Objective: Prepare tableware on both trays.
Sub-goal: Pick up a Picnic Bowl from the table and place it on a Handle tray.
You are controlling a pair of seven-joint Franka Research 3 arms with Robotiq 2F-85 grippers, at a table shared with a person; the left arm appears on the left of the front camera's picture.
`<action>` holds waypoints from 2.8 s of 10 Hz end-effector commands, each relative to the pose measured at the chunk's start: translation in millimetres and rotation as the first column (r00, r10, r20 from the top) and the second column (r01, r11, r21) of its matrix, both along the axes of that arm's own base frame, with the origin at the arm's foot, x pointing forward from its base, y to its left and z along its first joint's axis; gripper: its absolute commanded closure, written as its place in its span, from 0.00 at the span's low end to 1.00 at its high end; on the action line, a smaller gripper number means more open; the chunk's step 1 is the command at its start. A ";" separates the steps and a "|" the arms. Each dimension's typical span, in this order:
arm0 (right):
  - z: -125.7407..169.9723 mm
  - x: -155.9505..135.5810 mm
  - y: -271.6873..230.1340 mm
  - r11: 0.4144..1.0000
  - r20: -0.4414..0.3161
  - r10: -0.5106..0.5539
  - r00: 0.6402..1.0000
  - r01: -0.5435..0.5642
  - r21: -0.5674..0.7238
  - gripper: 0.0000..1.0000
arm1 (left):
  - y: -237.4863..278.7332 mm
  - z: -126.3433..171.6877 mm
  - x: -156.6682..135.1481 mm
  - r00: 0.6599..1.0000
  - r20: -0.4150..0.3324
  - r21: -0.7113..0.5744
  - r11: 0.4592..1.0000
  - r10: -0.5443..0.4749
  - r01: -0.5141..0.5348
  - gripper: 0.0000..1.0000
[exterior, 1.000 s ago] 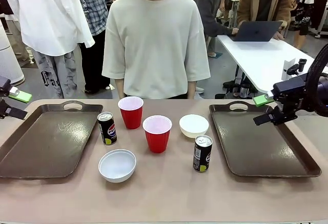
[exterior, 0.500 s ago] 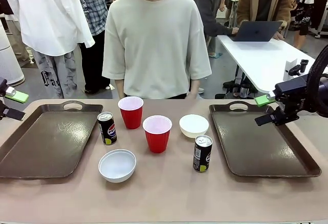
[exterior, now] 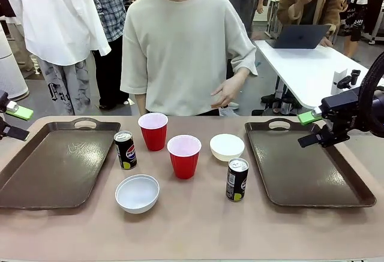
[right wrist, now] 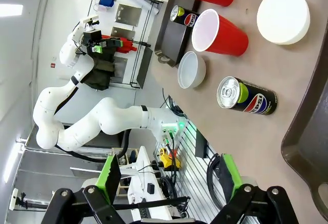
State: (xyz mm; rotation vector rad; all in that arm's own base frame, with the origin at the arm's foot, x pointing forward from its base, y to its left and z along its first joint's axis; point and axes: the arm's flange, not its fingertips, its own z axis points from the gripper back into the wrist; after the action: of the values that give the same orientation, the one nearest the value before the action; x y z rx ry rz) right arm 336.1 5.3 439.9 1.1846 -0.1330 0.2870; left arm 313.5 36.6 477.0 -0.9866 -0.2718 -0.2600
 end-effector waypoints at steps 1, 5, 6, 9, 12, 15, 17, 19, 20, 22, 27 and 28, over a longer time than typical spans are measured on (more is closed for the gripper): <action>-1.3 -0.2 0.7 1.000 0.005 0.000 1.000 0.000 0.017 0.00 | 0.1 -0.3 -1.0 1.000 0.013 -0.012 1.000 -0.006 0.006 0.00; -1.3 -0.2 0.7 1.000 0.005 0.000 1.000 0.000 0.017 0.00 | -69.9 33.0 34.5 0.993 -0.115 0.381 0.924 0.022 0.024 0.00; -1.3 -0.2 0.7 1.000 0.005 0.000 1.000 0.000 0.017 0.00 | -100.2 30.9 45.7 0.989 -0.144 0.509 0.860 0.034 0.044 0.00; -1.3 -0.2 0.7 1.000 0.005 0.000 1.000 0.000 0.017 0.00 | -192.1 -8.6 54.9 0.972 -0.234 0.736 0.659 0.035 0.153 0.00; -1.3 -0.2 0.7 1.000 0.005 0.000 1.000 0.000 0.017 0.00 | -248.2 -66.4 39.1 0.960 -0.275 0.780 0.597 0.059 0.187 0.00; -1.3 -0.2 0.7 1.000 0.005 0.000 1.000 0.000 0.017 0.00 | -254.4 -72.9 34.3 0.958 -0.285 0.758 0.621 0.040 0.200 0.00; -1.3 -0.2 0.7 1.000 0.005 0.000 1.000 0.000 0.017 0.00 | -254.4 -72.9 34.3 0.958 -0.285 0.758 0.621 0.040 0.200 0.00; -1.3 -0.2 0.7 1.000 0.005 0.000 1.000 0.000 0.017 0.00 | -256.4 -71.6 35.0 0.959 -0.280 0.743 0.642 0.045 0.187 0.00; -1.3 -0.2 0.7 1.000 0.005 0.000 1.000 0.000 0.017 0.00 | -267.9 -79.9 32.4 0.979 -0.181 0.802 0.590 0.092 0.093 0.00; -1.3 -0.2 0.7 1.000 0.005 0.000 1.000 0.000 0.017 0.00 | -276.1 -92.9 28.5 0.986 -0.010 0.840 0.536 0.165 -0.082 0.00; -1.3 -0.2 0.7 1.000 0.005 0.000 1.000 0.000 0.017 0.00 | -264.9 -126.7 23.7 0.977 0.027 0.832 0.536 0.213 -0.140 0.00; -1.3 -0.2 0.7 1.000 0.005 0.000 1.000 0.000 0.017 0.00 | -266.7 -128.9 23.0 0.980 0.030 0.811 0.568 0.199 -0.140 0.00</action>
State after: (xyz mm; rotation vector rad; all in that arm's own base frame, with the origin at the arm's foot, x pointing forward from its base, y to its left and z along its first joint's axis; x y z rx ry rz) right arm 336.0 5.4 439.7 1.1806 -0.1313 0.2860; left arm 340.5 -227.1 356.6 -0.0045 -0.1183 -0.1695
